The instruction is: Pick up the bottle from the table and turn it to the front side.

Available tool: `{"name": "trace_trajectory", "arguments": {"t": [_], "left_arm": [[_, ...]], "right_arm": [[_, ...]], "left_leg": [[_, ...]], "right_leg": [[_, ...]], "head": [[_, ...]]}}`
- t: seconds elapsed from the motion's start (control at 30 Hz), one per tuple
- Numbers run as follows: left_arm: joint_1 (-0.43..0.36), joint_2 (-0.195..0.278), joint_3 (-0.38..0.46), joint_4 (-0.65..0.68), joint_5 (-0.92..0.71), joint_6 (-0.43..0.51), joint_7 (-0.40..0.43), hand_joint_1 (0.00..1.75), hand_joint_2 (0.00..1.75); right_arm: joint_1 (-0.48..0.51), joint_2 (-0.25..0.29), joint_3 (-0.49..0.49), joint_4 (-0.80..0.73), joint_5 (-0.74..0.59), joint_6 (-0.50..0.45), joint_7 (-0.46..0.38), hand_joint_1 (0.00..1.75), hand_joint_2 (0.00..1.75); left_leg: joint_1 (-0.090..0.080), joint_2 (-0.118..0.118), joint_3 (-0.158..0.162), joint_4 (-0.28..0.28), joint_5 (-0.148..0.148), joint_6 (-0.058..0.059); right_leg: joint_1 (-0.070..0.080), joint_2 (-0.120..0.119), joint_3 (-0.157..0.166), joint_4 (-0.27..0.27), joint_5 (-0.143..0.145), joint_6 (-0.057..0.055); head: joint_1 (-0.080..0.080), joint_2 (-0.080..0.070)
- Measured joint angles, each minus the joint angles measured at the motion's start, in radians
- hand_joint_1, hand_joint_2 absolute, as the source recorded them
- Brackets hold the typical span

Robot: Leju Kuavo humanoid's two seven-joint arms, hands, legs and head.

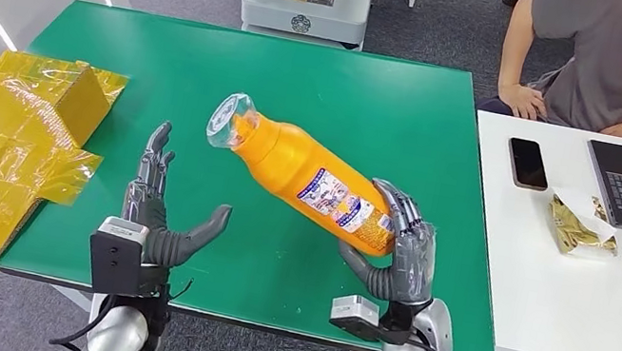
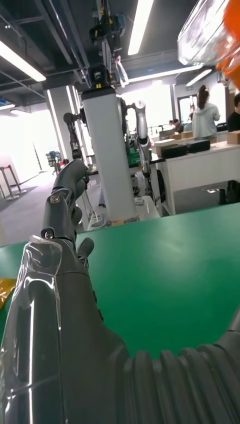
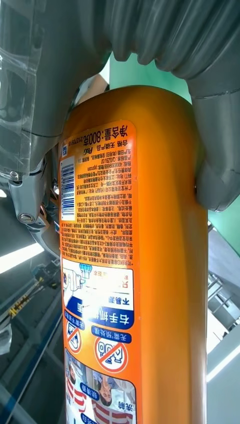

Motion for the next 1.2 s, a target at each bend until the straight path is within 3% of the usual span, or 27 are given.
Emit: {"name": "trace_trajectory", "arguments": {"t": [0.57, 0.9, 1.2], "left_arm": [[-0.097, 0.003, -0.081, 0.010, 0.023, -0.102, 0.013, 0.00, 1.75], [-0.137, 0.003, -0.102, 0.044, 0.044, -0.106, 0.018, 0.00, 1.75], [-0.182, 0.002, -0.098, 0.109, 0.080, -0.085, 0.029, 0.00, 1.75]], "right_arm": [[-0.082, 0.109, -0.008, 0.143, -0.010, 0.000, 0.000, 1.75, 1.75], [-0.136, 0.177, -0.006, 0.224, -0.015, 0.000, 0.001, 1.75, 1.75], [-0.188, 0.223, 0.051, 0.297, -0.114, 0.002, 0.004, 1.75, 1.75]], "left_leg": [[0.000, 0.000, 0.000, 0.000, 0.000, 0.000], [0.000, 0.000, 0.000, 0.000, 0.000, 0.000], [0.000, 0.000, 0.000, 0.000, 0.000, 0.000]], "right_leg": [[0.000, 0.000, 0.000, 0.000, 0.000, 0.000], [0.000, 0.000, 0.000, 0.000, 0.000, 0.000], [0.000, 0.000, 0.000, 0.001, 0.000, 0.000]], "head": [[0.000, 0.000], [0.000, 0.000], [0.000, 0.000]]}}
